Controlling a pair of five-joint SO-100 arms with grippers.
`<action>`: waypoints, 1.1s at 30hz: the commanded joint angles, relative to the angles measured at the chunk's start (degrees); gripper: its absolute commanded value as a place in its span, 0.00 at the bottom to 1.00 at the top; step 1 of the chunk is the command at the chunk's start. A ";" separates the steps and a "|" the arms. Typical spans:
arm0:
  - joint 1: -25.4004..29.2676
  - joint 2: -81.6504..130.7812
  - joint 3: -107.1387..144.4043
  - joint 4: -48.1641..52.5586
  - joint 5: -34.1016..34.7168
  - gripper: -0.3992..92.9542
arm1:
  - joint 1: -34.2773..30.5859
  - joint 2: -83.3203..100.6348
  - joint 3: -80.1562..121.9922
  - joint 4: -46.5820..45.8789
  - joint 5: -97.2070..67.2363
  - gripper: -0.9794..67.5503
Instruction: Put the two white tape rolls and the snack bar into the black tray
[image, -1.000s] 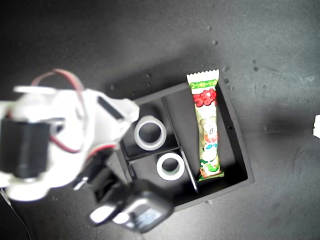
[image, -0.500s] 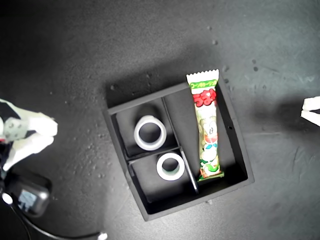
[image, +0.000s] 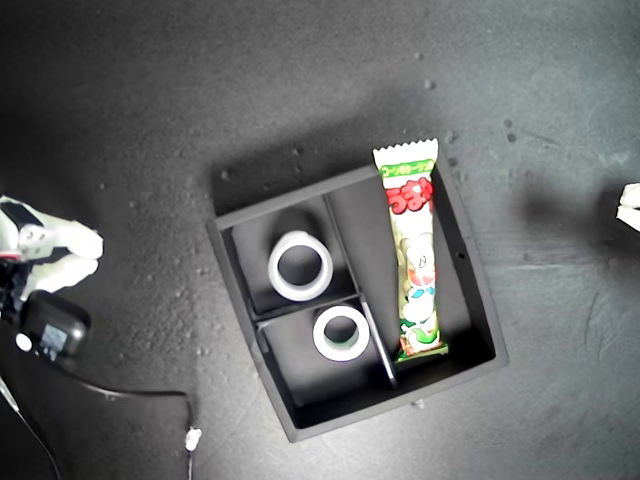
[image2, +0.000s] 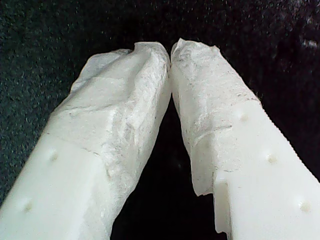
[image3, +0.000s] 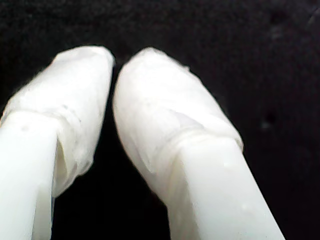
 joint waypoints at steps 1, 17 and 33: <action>-0.88 2.90 2.64 1.14 -0.09 0.00 | -1.32 0.44 0.70 4.92 -8.17 0.01; 3.52 2.81 9.58 2.72 0.88 0.01 | 1.93 0.44 0.70 4.92 -30.94 0.01; 3.43 2.81 9.58 2.99 0.44 0.01 | 1.85 0.44 0.70 4.92 -30.94 0.01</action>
